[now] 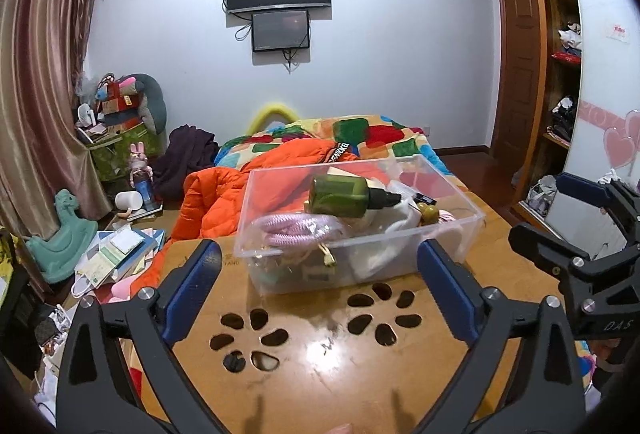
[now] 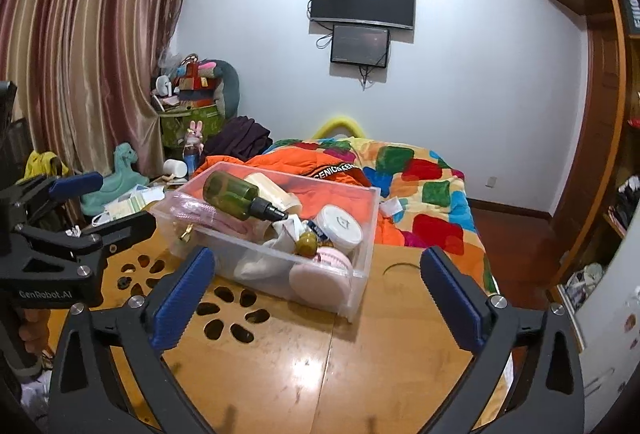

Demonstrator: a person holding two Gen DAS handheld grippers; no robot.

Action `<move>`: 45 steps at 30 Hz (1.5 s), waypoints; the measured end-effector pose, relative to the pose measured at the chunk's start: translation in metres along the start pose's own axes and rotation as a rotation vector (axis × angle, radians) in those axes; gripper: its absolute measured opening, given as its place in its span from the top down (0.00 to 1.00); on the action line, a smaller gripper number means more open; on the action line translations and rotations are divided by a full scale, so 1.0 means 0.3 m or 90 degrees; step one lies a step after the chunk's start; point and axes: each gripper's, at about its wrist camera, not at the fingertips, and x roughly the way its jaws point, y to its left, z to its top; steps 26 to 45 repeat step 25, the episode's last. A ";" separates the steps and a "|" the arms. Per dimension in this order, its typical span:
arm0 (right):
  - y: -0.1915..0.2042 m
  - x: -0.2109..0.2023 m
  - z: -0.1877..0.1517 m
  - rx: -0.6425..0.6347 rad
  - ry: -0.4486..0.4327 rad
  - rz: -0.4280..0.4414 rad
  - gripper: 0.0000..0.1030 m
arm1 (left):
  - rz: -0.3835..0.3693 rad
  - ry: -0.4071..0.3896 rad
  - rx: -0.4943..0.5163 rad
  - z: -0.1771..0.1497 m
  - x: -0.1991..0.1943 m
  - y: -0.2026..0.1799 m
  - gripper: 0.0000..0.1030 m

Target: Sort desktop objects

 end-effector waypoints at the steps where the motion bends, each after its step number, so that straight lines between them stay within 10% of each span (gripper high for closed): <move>1: 0.002 -0.012 -0.009 0.003 0.000 -0.003 0.01 | 0.001 -0.001 -0.001 -0.005 -0.006 -0.003 0.04; 45: -0.012 -0.172 -0.095 0.052 -0.022 -0.005 0.01 | -0.013 -0.008 -0.015 -0.066 -0.131 -0.087 0.04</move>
